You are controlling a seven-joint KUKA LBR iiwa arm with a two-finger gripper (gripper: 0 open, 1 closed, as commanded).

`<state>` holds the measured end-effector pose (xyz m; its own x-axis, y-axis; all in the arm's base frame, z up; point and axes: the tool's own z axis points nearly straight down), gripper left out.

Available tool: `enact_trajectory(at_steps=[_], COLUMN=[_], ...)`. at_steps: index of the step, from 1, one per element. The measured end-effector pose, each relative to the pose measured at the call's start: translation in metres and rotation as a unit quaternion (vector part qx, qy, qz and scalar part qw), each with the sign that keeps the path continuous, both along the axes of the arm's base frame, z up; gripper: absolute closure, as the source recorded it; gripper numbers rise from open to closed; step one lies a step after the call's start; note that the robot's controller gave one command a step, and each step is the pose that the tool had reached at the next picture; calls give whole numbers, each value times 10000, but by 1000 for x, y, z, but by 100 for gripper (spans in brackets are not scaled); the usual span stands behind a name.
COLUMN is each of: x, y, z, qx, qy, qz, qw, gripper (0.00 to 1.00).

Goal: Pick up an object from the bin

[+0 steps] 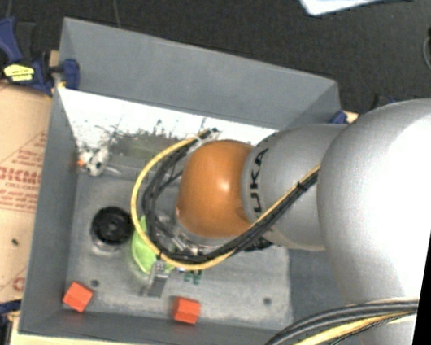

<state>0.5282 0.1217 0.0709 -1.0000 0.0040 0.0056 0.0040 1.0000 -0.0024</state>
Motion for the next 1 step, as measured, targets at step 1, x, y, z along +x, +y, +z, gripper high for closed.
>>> enact_trajectory(at_steps=[1], x=[-9], y=[-3], z=[2], qx=[26], qy=[-75], qz=[70], qw=[9999], gripper=[100])
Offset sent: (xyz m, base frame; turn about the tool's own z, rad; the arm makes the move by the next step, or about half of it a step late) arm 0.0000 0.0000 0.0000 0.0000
